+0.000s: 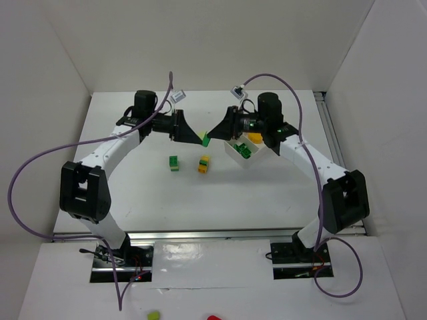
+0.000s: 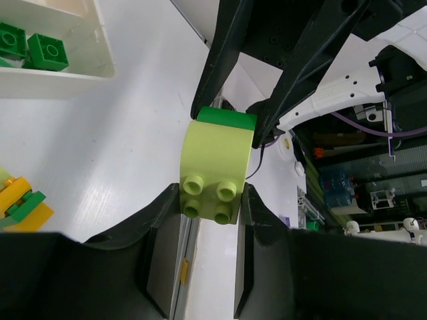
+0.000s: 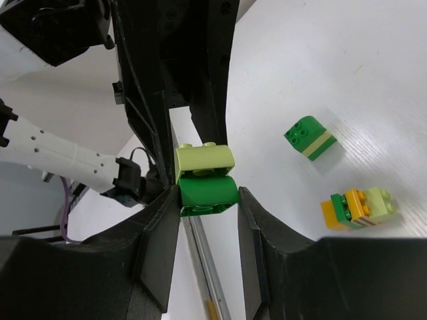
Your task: Sort the legos into containers by color
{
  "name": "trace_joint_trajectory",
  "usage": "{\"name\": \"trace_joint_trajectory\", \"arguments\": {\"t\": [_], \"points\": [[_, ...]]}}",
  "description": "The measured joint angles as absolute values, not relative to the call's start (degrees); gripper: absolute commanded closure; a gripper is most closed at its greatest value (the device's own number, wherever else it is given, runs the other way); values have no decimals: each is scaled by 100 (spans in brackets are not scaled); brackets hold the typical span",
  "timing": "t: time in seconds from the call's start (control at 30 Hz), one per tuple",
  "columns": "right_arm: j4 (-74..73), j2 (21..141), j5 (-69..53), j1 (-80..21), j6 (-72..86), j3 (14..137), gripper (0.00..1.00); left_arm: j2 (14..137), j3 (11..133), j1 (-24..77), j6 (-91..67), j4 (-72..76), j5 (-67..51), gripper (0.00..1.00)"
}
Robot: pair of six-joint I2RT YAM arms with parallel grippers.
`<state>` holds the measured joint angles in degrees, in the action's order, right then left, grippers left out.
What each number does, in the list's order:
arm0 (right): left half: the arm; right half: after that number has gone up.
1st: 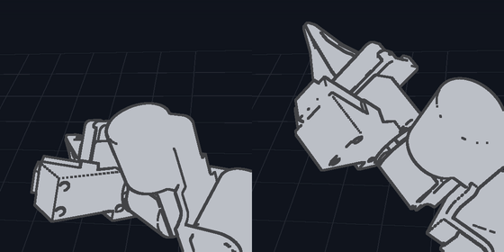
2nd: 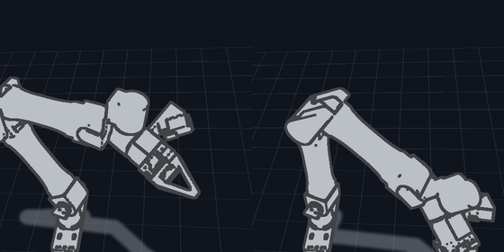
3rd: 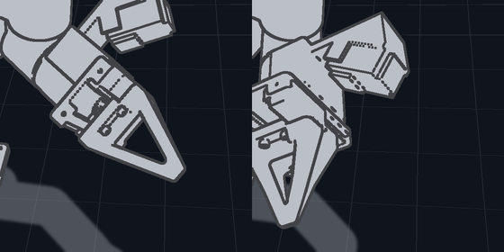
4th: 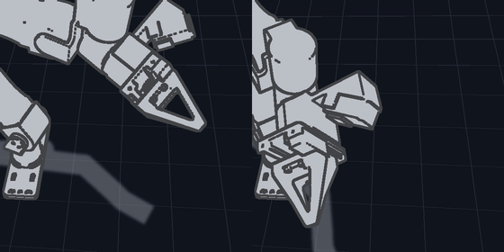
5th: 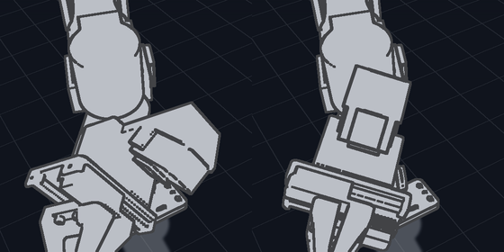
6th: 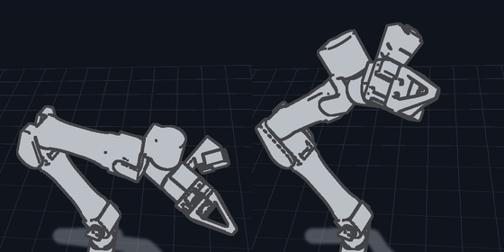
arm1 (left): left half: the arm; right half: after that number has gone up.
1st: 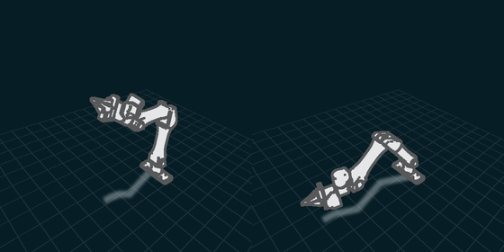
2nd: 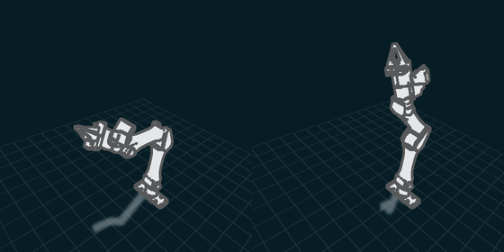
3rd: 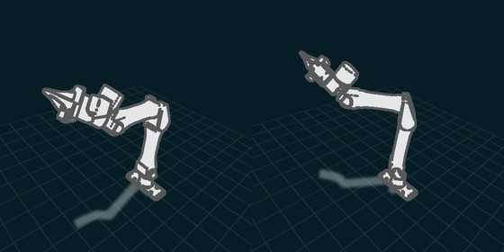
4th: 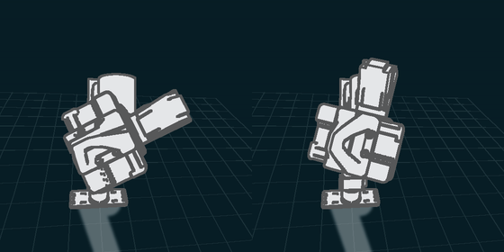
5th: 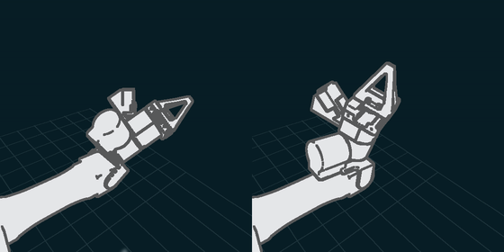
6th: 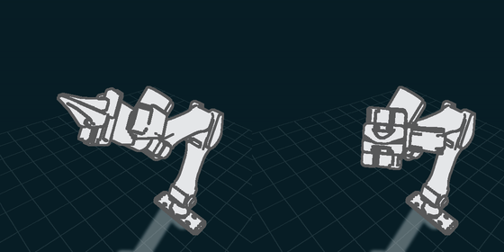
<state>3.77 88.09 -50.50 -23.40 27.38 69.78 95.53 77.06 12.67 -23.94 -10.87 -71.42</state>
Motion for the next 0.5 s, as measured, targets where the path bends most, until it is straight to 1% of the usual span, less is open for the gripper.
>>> {"name": "trace_joint_trajectory", "arguments": {"t": [0.13, 0.37, 0.43, 0.5], "points": [[108, 8718, -4829, -2298, 2547, 6941, 90, 9579, 7706, 1229, -2445, -1096, -7030, 100], [-777, 8582, -4311, -2104, 1975, 6820, 90, 9579, 7634, 941, -2880, -851, -6687, 100], [-998, 8582, -3964, -2034, 1933, 6816, 90, 9579, 7623, 923, -2915, -843, -6593, 100], [-1223, 8565, -3159, -1994, 1994, 6814, 90, 9579, 7614, 926, -2952, -845, -6479, 100]]}}
